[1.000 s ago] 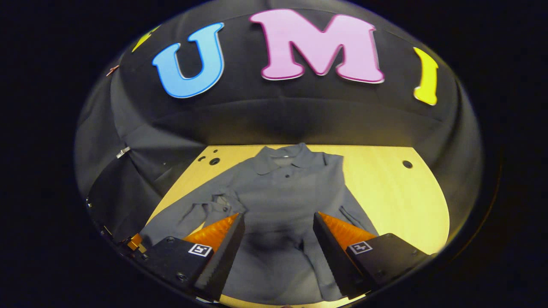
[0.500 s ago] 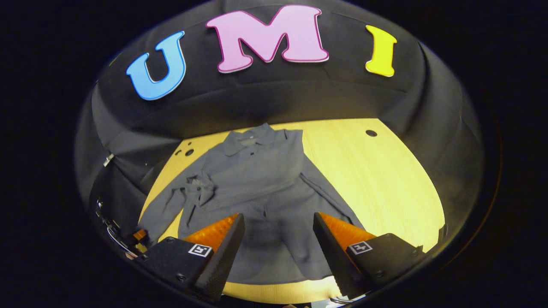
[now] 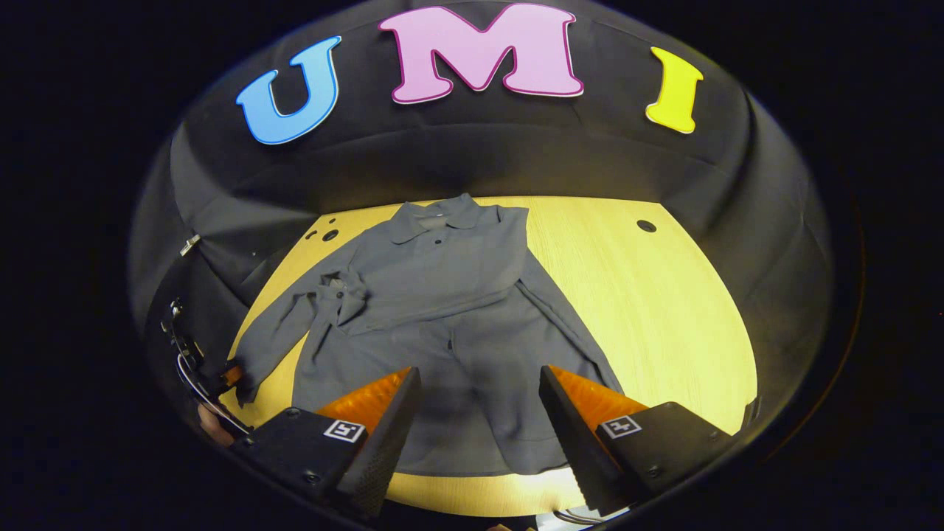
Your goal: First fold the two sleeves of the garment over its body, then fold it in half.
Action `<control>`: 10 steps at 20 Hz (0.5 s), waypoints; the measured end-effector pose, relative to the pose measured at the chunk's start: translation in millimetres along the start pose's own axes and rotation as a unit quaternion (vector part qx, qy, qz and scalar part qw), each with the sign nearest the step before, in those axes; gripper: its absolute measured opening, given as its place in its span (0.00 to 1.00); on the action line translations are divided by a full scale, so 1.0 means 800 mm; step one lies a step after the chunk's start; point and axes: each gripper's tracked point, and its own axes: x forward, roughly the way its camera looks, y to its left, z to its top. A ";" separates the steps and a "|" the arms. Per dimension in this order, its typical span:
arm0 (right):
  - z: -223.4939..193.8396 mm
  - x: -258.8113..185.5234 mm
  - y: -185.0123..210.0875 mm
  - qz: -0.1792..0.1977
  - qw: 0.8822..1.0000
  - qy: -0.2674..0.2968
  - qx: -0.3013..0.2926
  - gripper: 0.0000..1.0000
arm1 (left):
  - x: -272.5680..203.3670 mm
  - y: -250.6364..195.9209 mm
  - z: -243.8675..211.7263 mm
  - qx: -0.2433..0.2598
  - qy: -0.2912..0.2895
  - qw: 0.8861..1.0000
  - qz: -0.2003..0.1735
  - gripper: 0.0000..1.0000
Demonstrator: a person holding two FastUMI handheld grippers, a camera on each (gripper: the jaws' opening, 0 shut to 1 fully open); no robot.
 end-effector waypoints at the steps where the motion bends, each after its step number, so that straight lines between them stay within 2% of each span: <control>1: -0.003 0.000 -0.003 0.005 1.000 0.000 0.007 0.99 | -0.002 0.001 0.003 0.003 0.002 1.000 0.003 0.14; 3: -0.008 0.000 -0.009 0.013 1.000 0.000 0.023 0.99 | -0.003 -0.005 0.006 0.002 0.015 1.000 0.007 0.06; 6: -0.020 0.002 -0.023 0.014 1.000 0.007 0.015 0.99 | -0.013 -0.019 0.040 0.000 -0.008 1.000 0.011 0.06; 10: -0.027 0.011 -0.042 0.023 0.999 0.022 0.018 0.99 | -0.049 -0.068 0.097 -0.018 -0.047 0.998 -0.023 0.06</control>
